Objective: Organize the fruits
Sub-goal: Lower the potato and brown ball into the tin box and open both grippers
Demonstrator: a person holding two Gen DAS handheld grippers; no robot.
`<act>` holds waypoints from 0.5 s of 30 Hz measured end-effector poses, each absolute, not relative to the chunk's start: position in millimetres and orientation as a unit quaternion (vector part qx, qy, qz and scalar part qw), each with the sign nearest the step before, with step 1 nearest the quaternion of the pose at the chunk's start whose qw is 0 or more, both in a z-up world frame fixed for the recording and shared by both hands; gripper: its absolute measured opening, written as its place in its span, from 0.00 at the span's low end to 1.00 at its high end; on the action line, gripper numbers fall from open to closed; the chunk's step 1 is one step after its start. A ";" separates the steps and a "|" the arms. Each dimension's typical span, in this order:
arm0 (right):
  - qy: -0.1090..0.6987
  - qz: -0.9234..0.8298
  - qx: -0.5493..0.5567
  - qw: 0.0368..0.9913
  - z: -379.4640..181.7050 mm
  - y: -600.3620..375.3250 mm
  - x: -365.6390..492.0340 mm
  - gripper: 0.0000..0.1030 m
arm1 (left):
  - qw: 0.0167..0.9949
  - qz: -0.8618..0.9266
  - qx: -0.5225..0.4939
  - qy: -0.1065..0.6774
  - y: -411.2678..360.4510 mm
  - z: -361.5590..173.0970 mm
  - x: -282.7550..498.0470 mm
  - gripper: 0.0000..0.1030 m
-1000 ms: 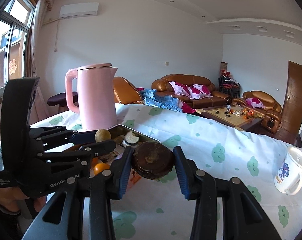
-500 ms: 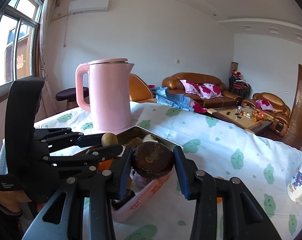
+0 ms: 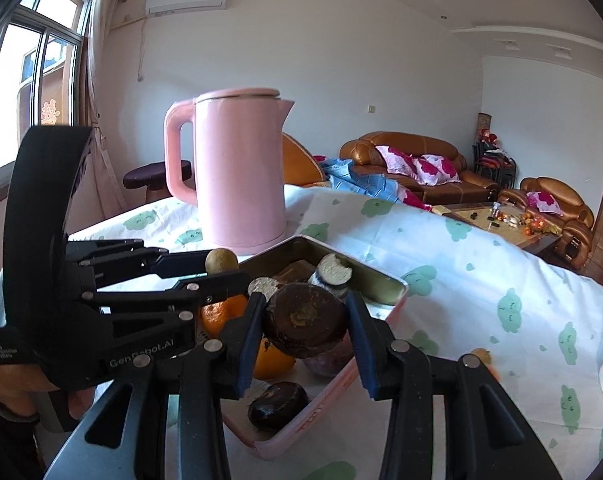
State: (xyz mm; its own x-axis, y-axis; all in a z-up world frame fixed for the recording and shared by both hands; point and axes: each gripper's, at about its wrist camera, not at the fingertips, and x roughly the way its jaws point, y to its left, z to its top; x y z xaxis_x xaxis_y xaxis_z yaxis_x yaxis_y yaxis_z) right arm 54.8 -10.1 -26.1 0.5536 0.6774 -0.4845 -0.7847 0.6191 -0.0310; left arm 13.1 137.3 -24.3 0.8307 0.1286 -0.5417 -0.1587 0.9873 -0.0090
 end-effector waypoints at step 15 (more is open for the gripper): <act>0.248 0.429 -0.138 0.857 -48.1 5.0 58.9 0.42 | 0.948 0.069 -0.030 0.309 140.1 -39.4 20.6 0.30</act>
